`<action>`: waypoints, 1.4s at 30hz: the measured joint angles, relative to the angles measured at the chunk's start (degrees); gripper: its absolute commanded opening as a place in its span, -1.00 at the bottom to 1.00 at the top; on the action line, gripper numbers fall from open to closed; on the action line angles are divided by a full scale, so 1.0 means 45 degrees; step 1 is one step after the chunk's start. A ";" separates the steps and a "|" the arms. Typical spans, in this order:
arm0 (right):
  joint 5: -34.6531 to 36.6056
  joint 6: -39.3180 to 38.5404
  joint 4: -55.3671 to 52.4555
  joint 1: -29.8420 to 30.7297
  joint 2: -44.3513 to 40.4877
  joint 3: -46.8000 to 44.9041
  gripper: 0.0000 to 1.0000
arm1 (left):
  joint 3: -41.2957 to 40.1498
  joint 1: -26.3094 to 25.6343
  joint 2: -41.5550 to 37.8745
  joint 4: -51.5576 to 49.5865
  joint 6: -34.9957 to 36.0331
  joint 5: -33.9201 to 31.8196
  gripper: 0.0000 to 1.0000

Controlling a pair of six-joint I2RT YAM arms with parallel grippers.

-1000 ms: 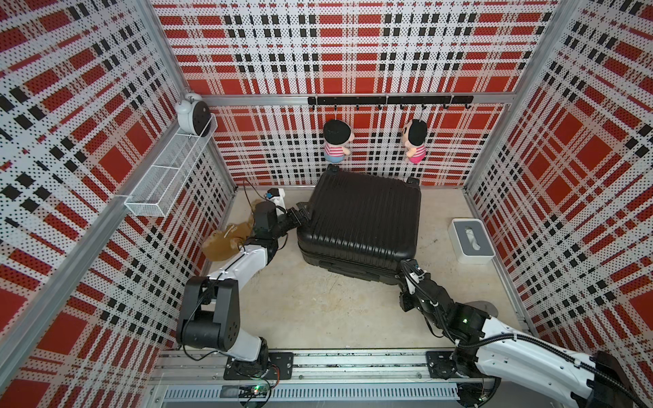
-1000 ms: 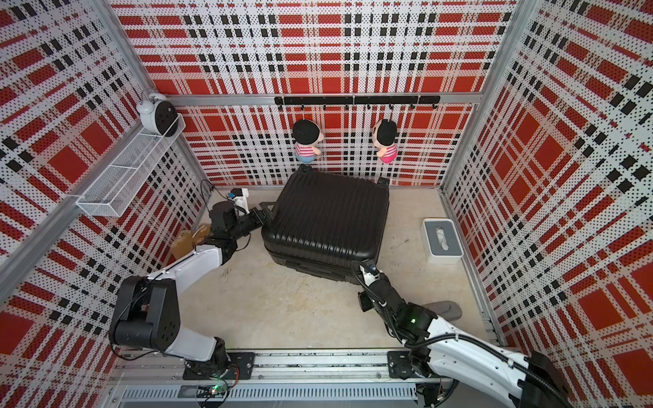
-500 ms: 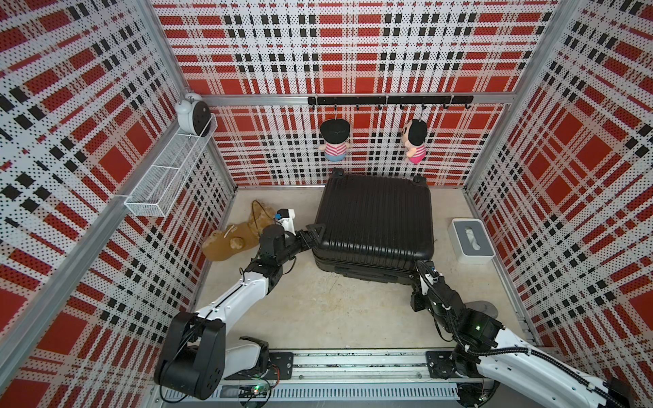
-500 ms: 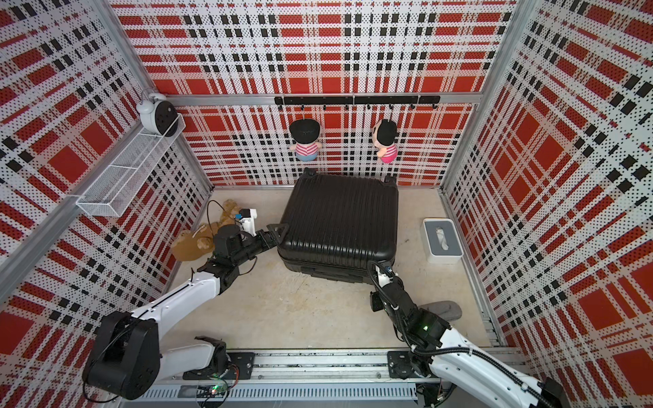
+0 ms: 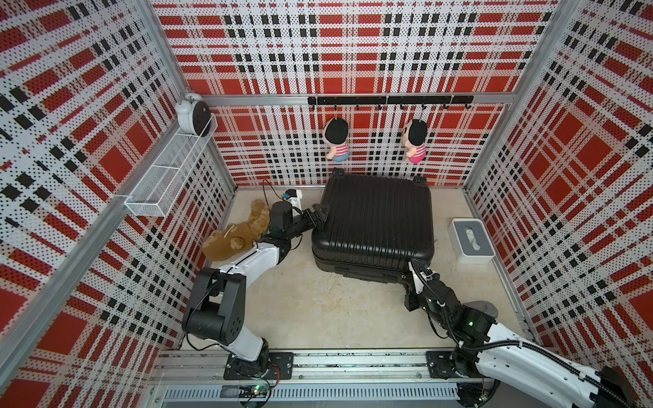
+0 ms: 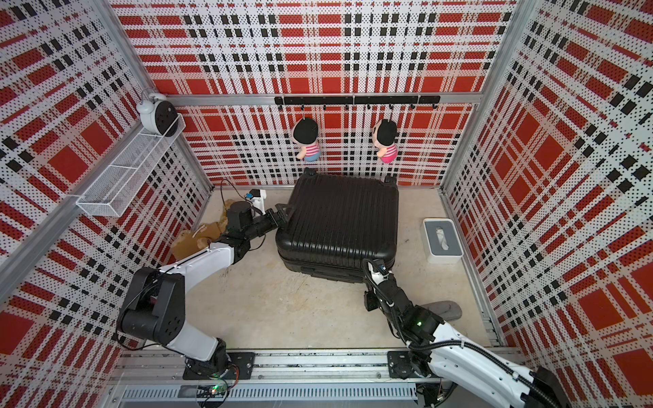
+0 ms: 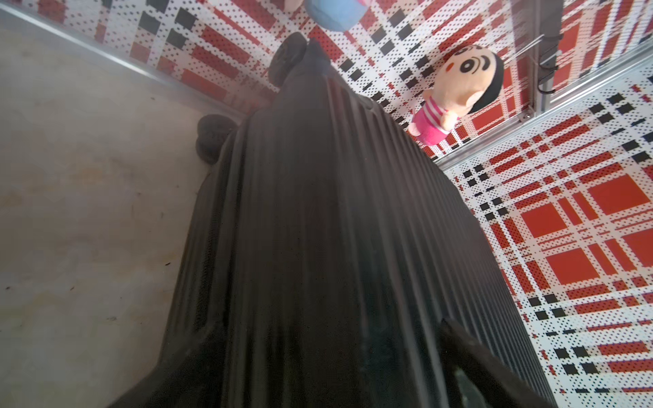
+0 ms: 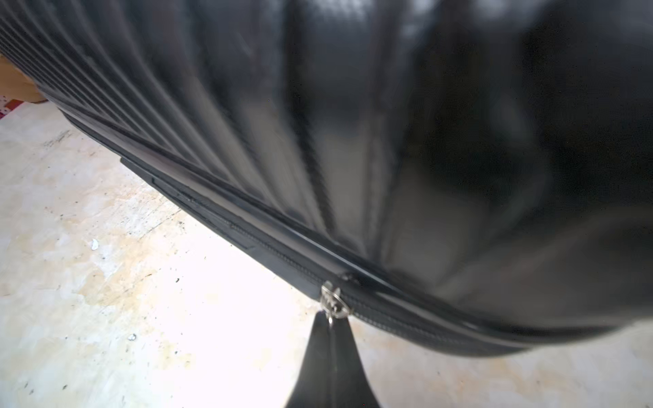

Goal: Open the suitcase zippers
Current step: Unzip the zipper on the suitcase.

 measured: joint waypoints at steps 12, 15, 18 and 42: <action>0.0228 -0.0160 0.2317 0.1365 0.3706 0.1083 -1.00 | -0.1423 -0.0559 -0.0661 0.2361 -0.0165 -0.1001 0.89; 0.0015 -0.0345 0.2939 0.1613 0.5095 0.1753 -1.00 | -0.1593 -0.0850 -0.0855 0.2540 -0.0253 -0.1413 0.88; -0.0223 -0.0539 0.3517 0.1894 0.6489 0.2506 -1.00 | -0.1744 -0.1059 -0.0942 0.2705 -0.0393 -0.1875 0.87; -0.0923 -0.0699 0.5017 0.2851 0.6640 0.2118 -1.00 | -0.5615 0.1758 -0.3750 0.1957 -0.2414 -0.0738 0.79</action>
